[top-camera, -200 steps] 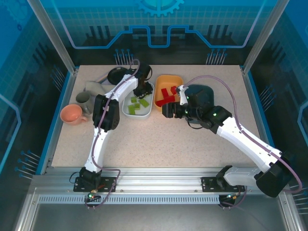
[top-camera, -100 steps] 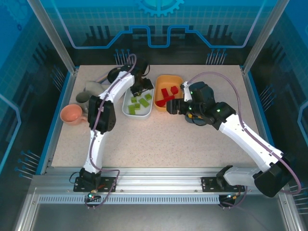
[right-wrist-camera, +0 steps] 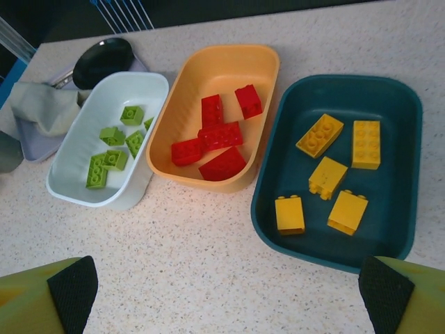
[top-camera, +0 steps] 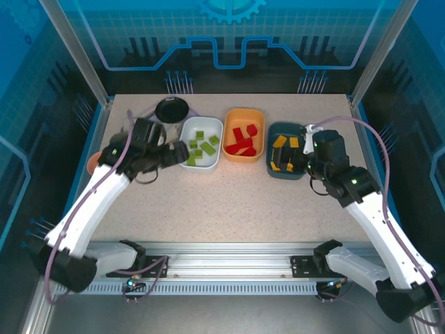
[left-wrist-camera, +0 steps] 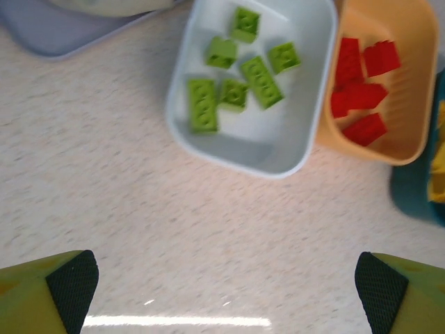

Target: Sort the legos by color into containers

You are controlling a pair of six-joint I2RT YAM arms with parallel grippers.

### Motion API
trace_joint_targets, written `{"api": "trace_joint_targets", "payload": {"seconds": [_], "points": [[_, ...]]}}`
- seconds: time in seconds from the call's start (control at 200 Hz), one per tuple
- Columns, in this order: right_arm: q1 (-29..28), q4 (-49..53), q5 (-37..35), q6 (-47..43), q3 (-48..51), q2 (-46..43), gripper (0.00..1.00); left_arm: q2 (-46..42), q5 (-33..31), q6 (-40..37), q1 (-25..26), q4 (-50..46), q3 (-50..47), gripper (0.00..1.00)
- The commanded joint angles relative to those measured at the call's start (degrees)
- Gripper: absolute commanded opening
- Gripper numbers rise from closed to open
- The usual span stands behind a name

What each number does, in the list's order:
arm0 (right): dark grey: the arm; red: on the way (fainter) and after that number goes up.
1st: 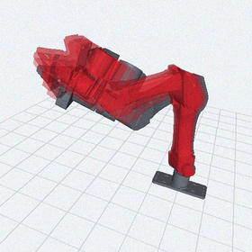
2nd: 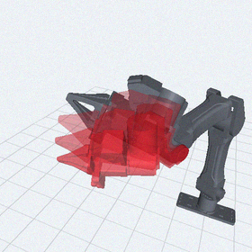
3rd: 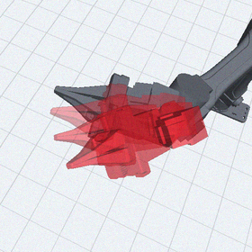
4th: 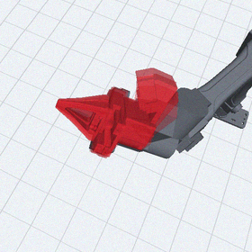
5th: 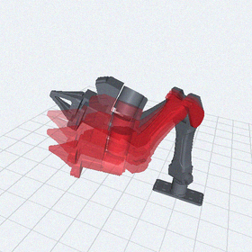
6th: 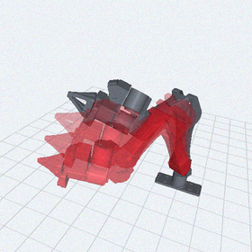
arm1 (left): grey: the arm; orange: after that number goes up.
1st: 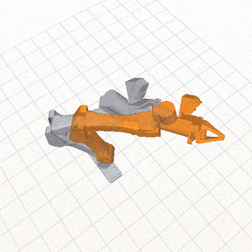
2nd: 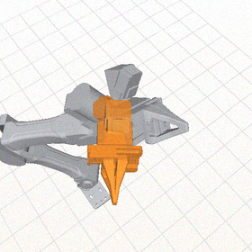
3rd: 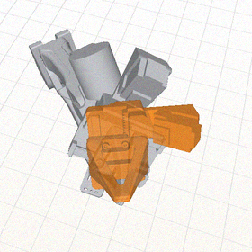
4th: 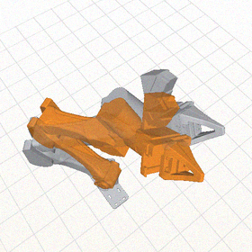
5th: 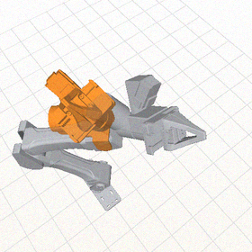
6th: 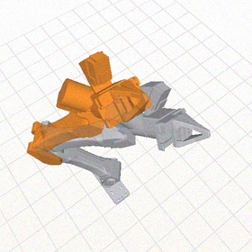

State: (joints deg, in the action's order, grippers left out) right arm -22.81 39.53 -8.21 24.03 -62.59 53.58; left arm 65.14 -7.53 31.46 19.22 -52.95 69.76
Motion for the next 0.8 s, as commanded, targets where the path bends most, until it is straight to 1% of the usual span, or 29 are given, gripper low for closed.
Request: {"api": "trace_joint_targets", "payload": {"seconds": [0.0, 0.04, 0.105, 0.15, 0.215, 0.295, 0.34, 0.39, 0.425, 0.495, 0.555, 0.61, 0.715, 0.795], "points": [[1.3, 0.4, -1.5, -1.2, 2.1, -0.6, 1.0, -8.6, -8.5, -1.5, -0.4, -5.2, -4.5, 0.99], [1.4, 0.5, -1.4, -0.5, 2.4, -0.5, 1.0, -11.7, -11.7, -0.8, -0.4, -6.8, -5.6, 0.99], [1.4, 0.4, -1.3, 0.8, 2.9, -0.2, 1.0, -15.5, -18.6, 0.9, -0.4, -9.3, -7.6, 0.99], [1.4, 0.0, -1.7, 1.6, 3.2, 0.2, 1.0, -18.2, -22.0, 0.3, -0.4, -9.1, -9.5, 0.99], [1.5, -0.3, -4.7, 3.4, 3.7, 0.9, 1.0, -22.3, -22.7, -4.2, -0.4, -4.7, -13.8, 0.99], [1.8, -2.1, -9.2, 4.7, 5.4, 1.5, 1.0, -25.7, -25.0, -5.9, -0.4, 0.3, -19.7, 0.99], [2.8, -4.3, -9.4, 4.0, 6.8, 1.5, 1.0, -26.8, -26.0, -6.7, -0.5, 2.8, -22.4, 0.99], [4.0, -8.4, -7.9, 1.8, 9.6, 1.4, 1.0, -27.4, -27.1, -8.9, -0.4, 5.6, -25.2, 0.99], [4.1, -10.9, -9.7, 0.9, 11.7, 1.2, 1.0, -27.3, -27.8, -11.2, -0.4, 8.5, -27.5, 0.99], [4.0, -15.3, -14.9, -1.8, 17.1, 0.4, 1.0, -26.0, -27.8, -17.8, -0.4, 15.1, -31.7, 0.99], [3.9, -20.8, -18.6, -6.8, 21.6, 0.0, 1.0, -24.5, -28.0, -22.2, -0.9, 20.9, -35.0, 0.99], [4.0, -25.9, -20.9, -11.2, 25.6, 0.0, 1.0, -24.0, -25.4, -25.1, -2.6, 28.3, -38.7, 0.99], [4.3, -36.2, -21.6, -17.9, 31.7, 0.7, 1.0, -22.6, -20.5, -25.1, -7.9, 42.9, -45.7, 0.99], [5.6, -40.8, -19.9, -18.4, 34.1, 2.4, 1.0, -18.7, -17.4, -23.9, -11.9, 51.8, -49.3, 0.99]]}}
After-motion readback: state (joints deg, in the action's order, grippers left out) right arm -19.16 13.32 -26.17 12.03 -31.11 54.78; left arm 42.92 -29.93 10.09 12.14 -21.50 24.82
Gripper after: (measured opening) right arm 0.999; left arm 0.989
